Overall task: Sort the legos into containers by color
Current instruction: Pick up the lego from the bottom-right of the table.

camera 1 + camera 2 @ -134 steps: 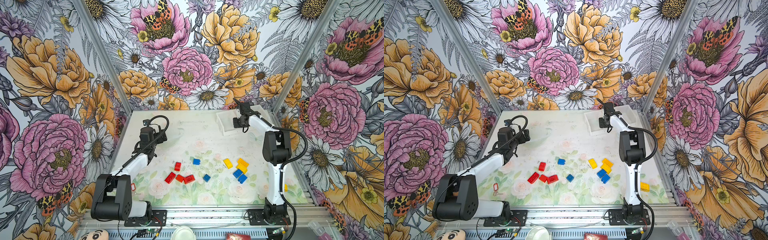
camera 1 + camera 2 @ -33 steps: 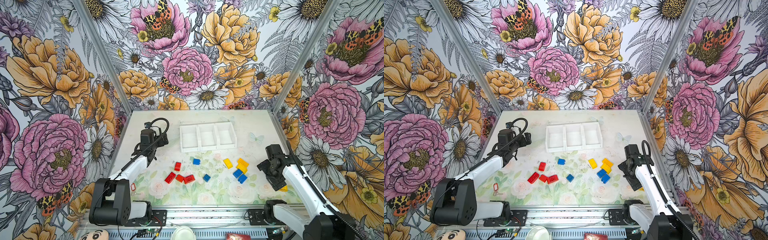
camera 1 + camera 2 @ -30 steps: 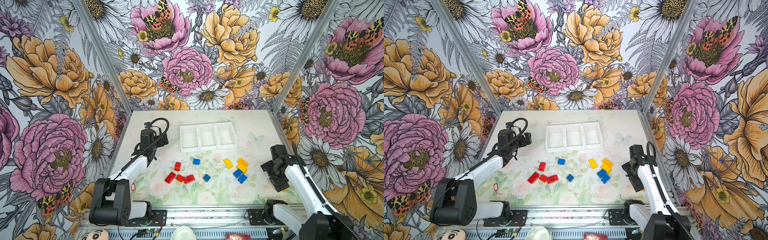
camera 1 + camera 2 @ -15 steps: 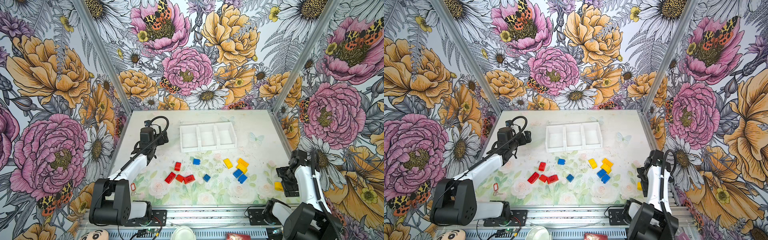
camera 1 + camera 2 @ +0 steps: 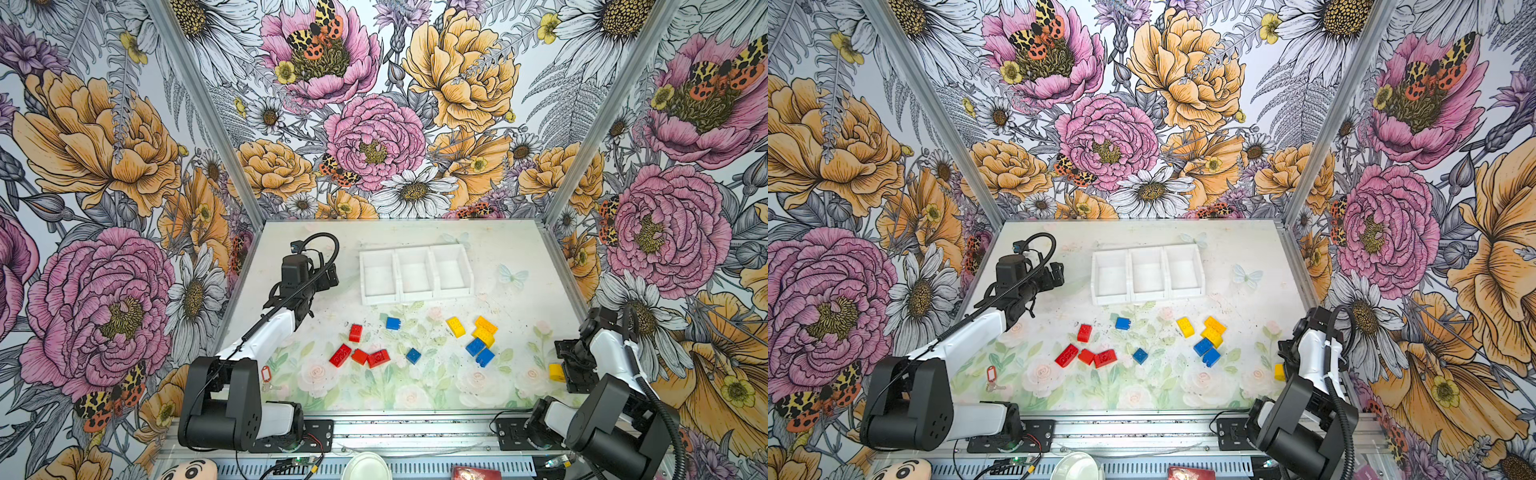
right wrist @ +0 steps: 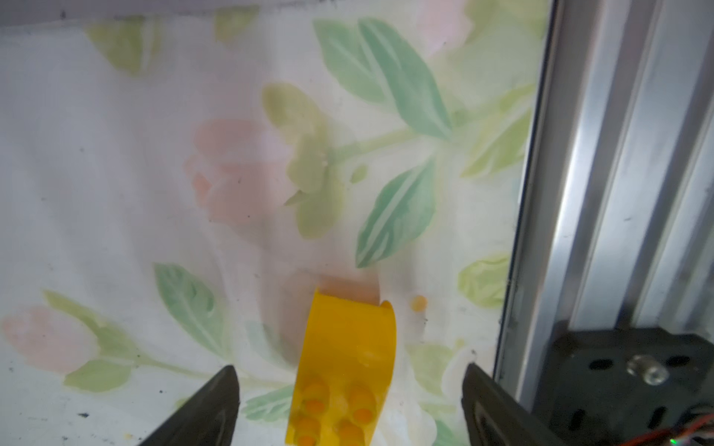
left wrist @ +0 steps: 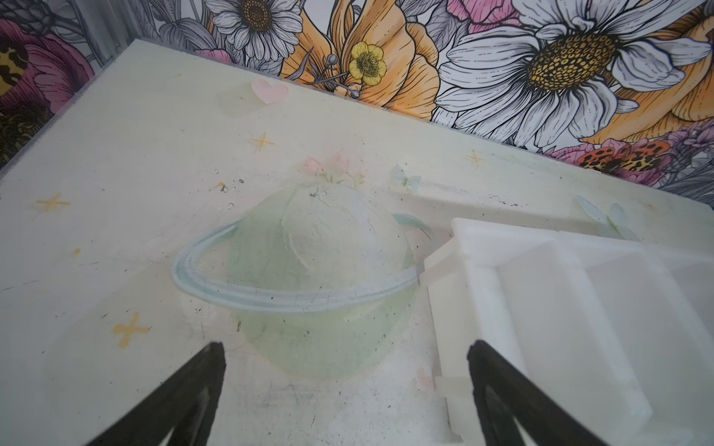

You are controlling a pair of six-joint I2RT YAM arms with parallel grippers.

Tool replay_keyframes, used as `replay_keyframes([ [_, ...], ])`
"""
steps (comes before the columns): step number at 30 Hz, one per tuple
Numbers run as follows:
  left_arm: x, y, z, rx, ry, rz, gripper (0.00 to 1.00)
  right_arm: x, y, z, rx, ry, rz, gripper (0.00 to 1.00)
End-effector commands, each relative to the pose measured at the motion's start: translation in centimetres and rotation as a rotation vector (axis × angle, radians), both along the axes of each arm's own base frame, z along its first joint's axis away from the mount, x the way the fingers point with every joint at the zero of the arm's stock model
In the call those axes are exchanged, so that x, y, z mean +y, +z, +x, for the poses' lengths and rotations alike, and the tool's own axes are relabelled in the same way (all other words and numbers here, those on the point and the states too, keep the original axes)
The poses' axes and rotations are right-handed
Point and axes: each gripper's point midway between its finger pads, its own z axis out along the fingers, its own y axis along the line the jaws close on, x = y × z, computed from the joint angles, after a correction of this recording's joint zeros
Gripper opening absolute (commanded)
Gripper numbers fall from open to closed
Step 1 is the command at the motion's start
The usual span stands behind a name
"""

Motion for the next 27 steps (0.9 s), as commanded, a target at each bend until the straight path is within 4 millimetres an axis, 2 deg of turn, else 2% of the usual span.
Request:
replay_keyframes([
  [1, -0.4, 0.3, 0.1, -0.003, -0.002, -0.013, 0.99, -0.8, -0.4, 1.1, -0.038, 0.008, -0.019, 0.88],
  [12, -0.5, -0.1, -0.1, 0.005, 0.0, -0.012, 0.99, -0.1, -1.5, 1.6, -0.07, 0.034, 0.011, 0.76],
  [15, -0.6, -0.2, -0.2, 0.006, -0.001, -0.014, 0.99, -0.1, -1.7, 1.6, -0.071, 0.038, 0.012, 0.68],
  [18, -0.6, -0.2, -0.3, 0.006, 0.001, -0.015, 0.99, 0.0, -2.0, 1.5, -0.062, 0.045, 0.014, 0.48],
  [24, -0.4, -0.1, -0.8, -0.001, 0.006, -0.014, 0.99, 0.1, -2.0, 1.9, -0.062, 0.085, 0.022, 0.41],
  [27, -0.3, -0.2, -1.1, -0.001, 0.012, -0.017, 0.99, 0.2, -1.2, 3.0, -0.093, 0.126, 0.012, 0.35],
])
